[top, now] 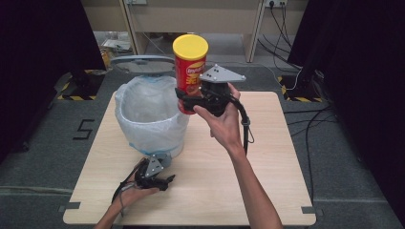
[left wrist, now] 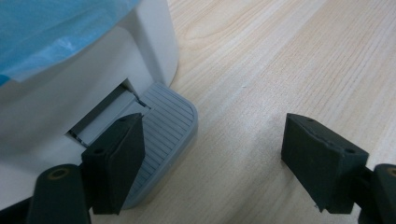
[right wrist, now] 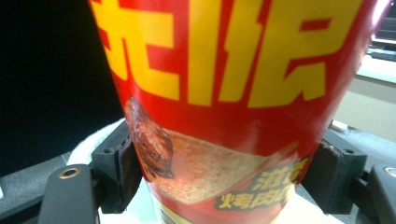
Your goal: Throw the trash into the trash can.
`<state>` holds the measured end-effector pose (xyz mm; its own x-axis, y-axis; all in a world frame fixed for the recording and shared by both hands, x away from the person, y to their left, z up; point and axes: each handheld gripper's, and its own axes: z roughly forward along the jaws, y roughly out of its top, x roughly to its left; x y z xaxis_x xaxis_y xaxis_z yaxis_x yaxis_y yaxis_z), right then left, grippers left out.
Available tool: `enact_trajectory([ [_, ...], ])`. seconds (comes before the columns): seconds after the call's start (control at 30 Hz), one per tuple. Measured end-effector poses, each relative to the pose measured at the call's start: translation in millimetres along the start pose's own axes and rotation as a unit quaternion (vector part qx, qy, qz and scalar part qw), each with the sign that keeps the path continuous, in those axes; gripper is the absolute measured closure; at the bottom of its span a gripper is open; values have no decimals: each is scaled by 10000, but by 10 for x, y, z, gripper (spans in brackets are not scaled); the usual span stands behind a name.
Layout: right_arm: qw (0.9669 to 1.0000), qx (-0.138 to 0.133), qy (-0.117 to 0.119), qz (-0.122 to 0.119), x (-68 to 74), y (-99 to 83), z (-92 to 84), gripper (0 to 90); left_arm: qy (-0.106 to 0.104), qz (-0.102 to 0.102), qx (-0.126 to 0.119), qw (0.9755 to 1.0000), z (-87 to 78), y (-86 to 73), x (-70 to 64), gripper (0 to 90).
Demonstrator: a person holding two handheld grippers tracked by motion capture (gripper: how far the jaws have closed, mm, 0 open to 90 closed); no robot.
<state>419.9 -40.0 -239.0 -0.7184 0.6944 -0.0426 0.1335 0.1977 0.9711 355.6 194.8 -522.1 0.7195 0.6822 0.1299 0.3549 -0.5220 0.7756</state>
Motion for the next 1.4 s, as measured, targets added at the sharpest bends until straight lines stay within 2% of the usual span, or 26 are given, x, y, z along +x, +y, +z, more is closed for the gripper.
enact_trajectory([
  [0.3, 9998, 28, 151, -92, 155, 120, 162, 242, -3, 2, 2, 10000, -1, 0, 1, 210],
  [0.83, 9987, 170, 442, -200, 390, 156, 515, 242, -9, 1, 3, 10000, -1, 0, 3, 210],
  [0.93, 9982, 262, 501, -182, 429, 127, 621, 242, -8, 11, 6, 10000, -2, 0, 4, 210],
  [1.23, 9972, 415, 565, -265, 478, 72, 774, 242, -14, 15, 6, 10000, -3, -1, 5, 210],
  [1.4, 9956, 666, 590, -297, 501, -1, 884, 240, -17, 13, 7, 10000, -3, -1, 6, 210],
])
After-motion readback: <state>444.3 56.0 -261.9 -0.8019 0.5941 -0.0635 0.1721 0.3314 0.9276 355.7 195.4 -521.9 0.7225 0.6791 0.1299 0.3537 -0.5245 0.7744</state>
